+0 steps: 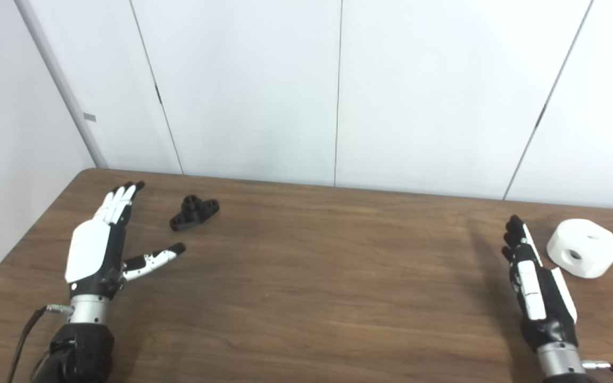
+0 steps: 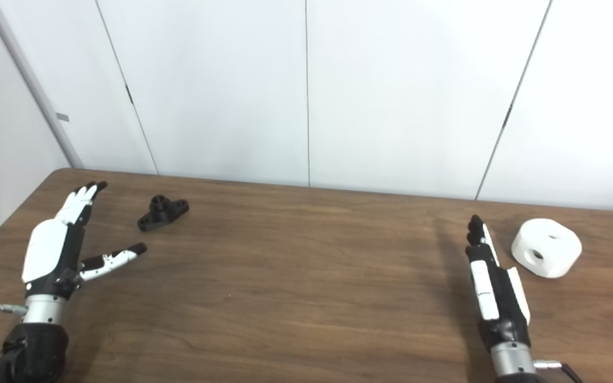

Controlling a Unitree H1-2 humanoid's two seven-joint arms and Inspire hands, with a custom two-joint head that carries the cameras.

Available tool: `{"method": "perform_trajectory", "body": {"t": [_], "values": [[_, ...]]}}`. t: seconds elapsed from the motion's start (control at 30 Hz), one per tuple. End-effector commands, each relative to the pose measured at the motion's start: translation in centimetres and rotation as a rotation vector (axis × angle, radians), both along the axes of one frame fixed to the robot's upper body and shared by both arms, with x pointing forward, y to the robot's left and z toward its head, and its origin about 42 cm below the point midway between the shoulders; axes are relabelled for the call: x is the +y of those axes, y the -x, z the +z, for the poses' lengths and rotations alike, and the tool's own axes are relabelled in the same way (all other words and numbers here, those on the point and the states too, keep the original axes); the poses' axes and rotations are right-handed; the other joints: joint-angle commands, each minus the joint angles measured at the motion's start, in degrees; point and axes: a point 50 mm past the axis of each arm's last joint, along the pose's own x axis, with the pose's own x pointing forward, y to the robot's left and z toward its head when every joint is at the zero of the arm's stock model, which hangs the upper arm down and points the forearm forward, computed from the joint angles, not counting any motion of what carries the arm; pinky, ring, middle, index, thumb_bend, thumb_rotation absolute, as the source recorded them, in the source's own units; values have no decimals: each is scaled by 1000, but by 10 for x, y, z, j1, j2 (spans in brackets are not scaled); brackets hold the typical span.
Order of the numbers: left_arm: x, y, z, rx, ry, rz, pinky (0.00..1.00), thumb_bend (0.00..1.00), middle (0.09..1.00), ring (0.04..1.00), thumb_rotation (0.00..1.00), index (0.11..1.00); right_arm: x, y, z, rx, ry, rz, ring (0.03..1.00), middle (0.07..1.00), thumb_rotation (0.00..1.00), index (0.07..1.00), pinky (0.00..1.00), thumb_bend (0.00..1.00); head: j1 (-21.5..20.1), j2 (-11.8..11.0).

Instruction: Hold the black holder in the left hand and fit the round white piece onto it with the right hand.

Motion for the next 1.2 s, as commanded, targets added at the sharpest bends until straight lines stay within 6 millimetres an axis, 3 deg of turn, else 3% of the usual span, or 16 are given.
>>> {"method": "perform_trajectory", "body": {"t": [0.0, 0.27, 0.47, 0.87, 1.07, 1.17], "values": [[15, -13, 25, -41, -34, 11, 997, 837, 998, 1000, 493, 984, -1, 1, 1, -27, -9, 9, 1000, 1000, 1000, 1000, 997, 391, 1, 0], [36, -28, 25, 120, -65, 25, 1000, 946, 1000, 1000, 575, 956, -5, 2, 2, -32, -25, 11, 1000, 1000, 1000, 1000, 1000, 372, 16, -2], [43, -40, 28, 236, -75, 12, 1000, 971, 1000, 1000, 609, 951, -7, 3, 3, -34, -35, 15, 1000, 1000, 1000, 1000, 999, 375, 20, -2], [52, -56, 24, 329, -37, -6, 1000, 989, 983, 1000, 557, 902, -11, 6, 5, -32, -60, 7, 1000, 1000, 1000, 1000, 1000, 386, 21, 1], [51, -65, 20, 346, 7, -29, 1000, 950, 965, 1000, 459, 859, -9, 8, 7, -27, -71, 8, 1000, 1000, 1000, 1000, 1000, 362, 24, 1], [51, -72, 20, 346, 9, -41, 1000, 957, 953, 1000, 461, 830, -10, 10, 8, -37, -72, 9, 1000, 1000, 1000, 1000, 1000, 361, 22, 4]]}}
